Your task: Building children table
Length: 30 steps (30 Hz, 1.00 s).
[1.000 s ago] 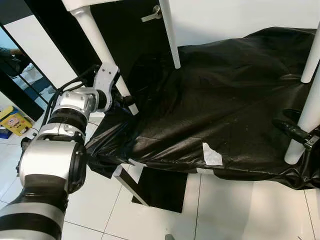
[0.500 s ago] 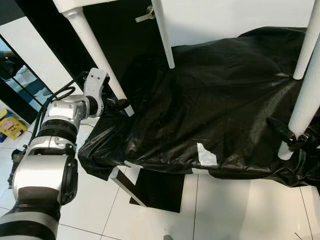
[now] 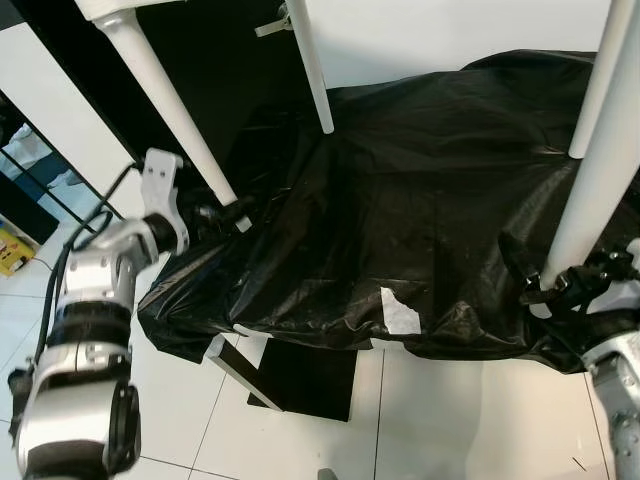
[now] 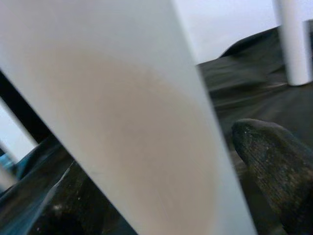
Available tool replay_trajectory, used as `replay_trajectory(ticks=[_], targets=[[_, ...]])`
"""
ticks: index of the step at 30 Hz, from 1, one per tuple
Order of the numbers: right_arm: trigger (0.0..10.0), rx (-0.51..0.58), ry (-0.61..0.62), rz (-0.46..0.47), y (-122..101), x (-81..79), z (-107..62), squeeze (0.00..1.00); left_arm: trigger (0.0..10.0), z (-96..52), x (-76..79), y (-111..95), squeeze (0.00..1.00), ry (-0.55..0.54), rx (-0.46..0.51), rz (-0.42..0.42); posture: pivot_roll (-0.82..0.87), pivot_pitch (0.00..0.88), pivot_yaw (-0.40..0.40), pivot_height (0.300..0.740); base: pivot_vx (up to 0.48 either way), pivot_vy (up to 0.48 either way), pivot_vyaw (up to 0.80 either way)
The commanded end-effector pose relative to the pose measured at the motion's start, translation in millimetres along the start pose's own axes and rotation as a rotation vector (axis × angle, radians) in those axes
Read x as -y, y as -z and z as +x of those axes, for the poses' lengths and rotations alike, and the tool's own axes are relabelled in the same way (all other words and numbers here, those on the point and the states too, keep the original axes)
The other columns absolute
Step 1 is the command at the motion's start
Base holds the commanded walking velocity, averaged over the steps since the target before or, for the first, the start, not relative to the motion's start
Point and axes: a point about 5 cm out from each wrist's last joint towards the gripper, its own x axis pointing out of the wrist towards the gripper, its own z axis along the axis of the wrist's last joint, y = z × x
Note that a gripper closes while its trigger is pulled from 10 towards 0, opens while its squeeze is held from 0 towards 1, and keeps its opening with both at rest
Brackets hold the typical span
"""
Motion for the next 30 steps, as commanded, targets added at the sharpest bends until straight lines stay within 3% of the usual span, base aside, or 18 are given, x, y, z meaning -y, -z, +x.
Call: replay_trajectory(ticks=[1,12,18,27,28,30], targets=[[10.0,0.020,0.030,-0.011,-2.3,-1.4,-3.4,0.00,10.0,-10.9,-7.7,-0.6,0.00,-0.049,0.010,-0.011,0.01,0.000,0.165,0.740,0.000,0.000,0.00],[10.0,-0.081,0.177,-0.029,25.6,-19.8,-39.4,0.00,10.0,-53.5,2.7,34.5,0.00,-0.175,0.042,-0.013,0.00,0.000,0.151,0.740,0.000,0.000,0.00],[10.0,-0.143,0.158,-0.031,41.5,-35.2,-52.5,0.00,10.0,-70.7,11.6,50.1,0.00,-0.249,0.104,-0.080,0.01,0.000,0.141,0.740,0.000,0.000,0.00],[10.0,-0.227,0.062,-0.073,65.3,-53.0,-69.4,0.00,10.0,-91.3,31.0,71.3,0.00,-0.341,0.164,-0.095,0.03,0.000,0.114,0.740,0.000,0.000,0.00],[10.0,-0.255,0.064,-0.086,73.1,-50.7,-75.1,0.00,10.0,-99.4,31.7,75.6,0.00,-0.422,0.188,-0.107,0.03,0.000,0.103,0.740,0.000,0.000,0.00],[10.0,-0.273,0.071,-0.090,78.5,-47.5,-78.1,0.00,10.0,-105.1,30.5,80.8,0.00,-0.485,0.197,-0.153,0.03,0.000,0.101,0.740,0.000,0.000,0.00]])
